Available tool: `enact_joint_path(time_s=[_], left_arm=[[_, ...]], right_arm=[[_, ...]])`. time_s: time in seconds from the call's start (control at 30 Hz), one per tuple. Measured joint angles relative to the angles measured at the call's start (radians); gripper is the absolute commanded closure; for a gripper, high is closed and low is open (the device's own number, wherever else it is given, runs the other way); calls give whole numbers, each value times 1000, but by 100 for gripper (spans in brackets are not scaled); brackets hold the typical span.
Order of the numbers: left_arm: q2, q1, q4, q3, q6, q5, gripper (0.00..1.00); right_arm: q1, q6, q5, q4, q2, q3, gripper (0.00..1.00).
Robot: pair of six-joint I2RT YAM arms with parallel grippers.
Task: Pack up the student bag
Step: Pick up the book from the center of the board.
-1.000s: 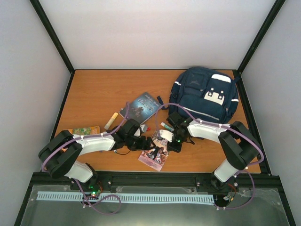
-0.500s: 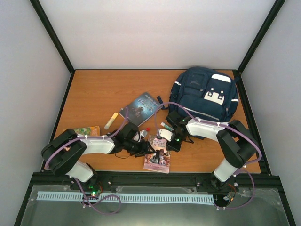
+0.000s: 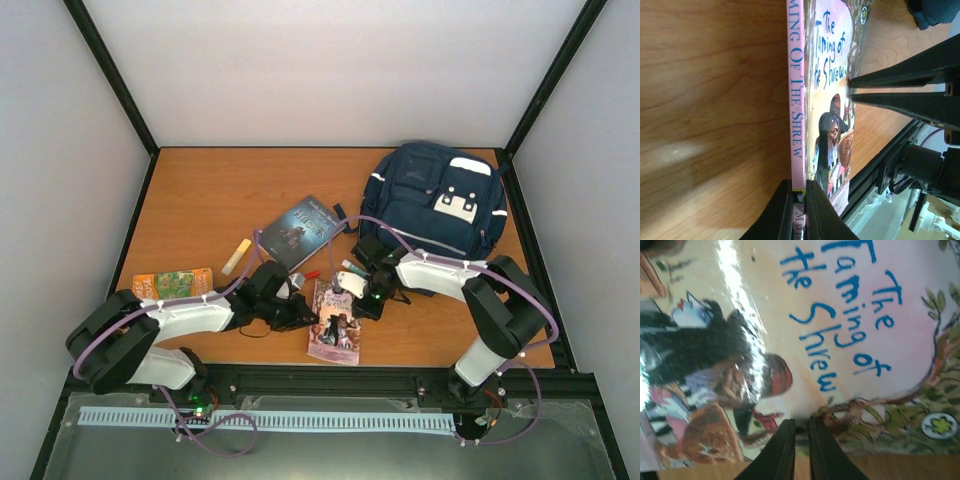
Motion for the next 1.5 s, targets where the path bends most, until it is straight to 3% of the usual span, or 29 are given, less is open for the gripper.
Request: enact_joint_path(time_s=[0.03,0.13,0.3,0.5,0.67,1.0,1.13,1.23,1.5], left_arm=[[-9,0,-13,4,6,-6,99],[-59,0,-109,43,52,-42,99],[-158,0,-332,180,190,-106,99],[-240,-2,-596,331,386,-129,99],[-308,-4,-734,374,517,-84,99],[-437,-6,-849,382,670,31,99],[-447,-6,-856,402,695,64,99],[-446,-6,-857,412,711,79,99],[-447,-6,-872,438,752,91,98]], right_arm=[[0,4,9,5,-7,0,84],[-45,-2,48,-5,-55,-1,58],[-201,-51,-12,-122,-201,121,31],[-261,-187,-173,-240,-370,291,22],[-261,-256,-297,-331,-366,336,9],[-233,-292,-530,-390,-241,351,9],[-171,-283,-588,-383,-211,352,14],[-113,-272,-610,-371,-200,351,26],[-67,-270,-665,-376,-198,341,92]])
